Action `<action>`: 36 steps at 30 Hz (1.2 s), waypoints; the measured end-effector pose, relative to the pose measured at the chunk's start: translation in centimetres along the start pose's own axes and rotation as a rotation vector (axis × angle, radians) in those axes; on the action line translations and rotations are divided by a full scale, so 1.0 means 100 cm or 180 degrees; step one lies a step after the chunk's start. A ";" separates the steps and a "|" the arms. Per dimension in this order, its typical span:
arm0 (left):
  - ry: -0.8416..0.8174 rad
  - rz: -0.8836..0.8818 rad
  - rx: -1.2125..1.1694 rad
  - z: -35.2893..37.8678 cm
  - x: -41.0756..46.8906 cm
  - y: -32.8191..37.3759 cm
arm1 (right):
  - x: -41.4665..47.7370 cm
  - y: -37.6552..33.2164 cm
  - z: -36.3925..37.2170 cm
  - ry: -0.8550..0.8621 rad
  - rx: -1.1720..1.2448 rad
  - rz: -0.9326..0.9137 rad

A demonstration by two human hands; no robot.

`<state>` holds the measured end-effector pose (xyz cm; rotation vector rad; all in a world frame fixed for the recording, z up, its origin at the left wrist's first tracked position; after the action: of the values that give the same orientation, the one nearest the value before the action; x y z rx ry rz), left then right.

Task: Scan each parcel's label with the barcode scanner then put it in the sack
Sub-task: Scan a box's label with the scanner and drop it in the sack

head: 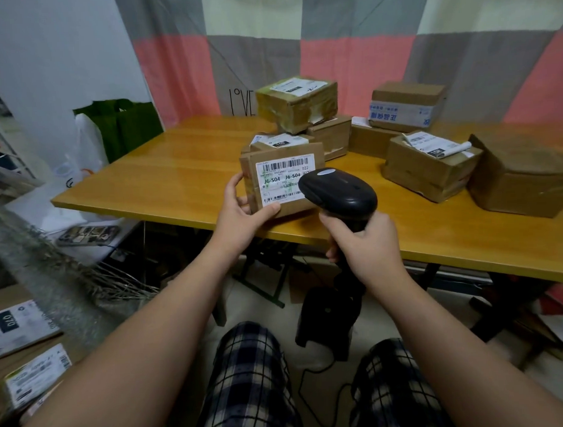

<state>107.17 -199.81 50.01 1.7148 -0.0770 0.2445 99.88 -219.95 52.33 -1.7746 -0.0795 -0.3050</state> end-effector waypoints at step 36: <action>0.0067 -0.0130 0.0291 -0.004 0.011 -0.015 | -0.028 0.007 0.002 0.0212 0.0098 -0.0008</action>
<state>108.45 -199.06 48.88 1.8024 -0.0153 0.2389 97.40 -219.57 50.97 -1.7326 -0.0387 -0.3627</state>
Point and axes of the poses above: each hand's wrist, its own x-axis towards the middle knuckle, its own z-axis out of the palm, y = z × x, the point moved 5 cm from there along x, towards the middle knuckle
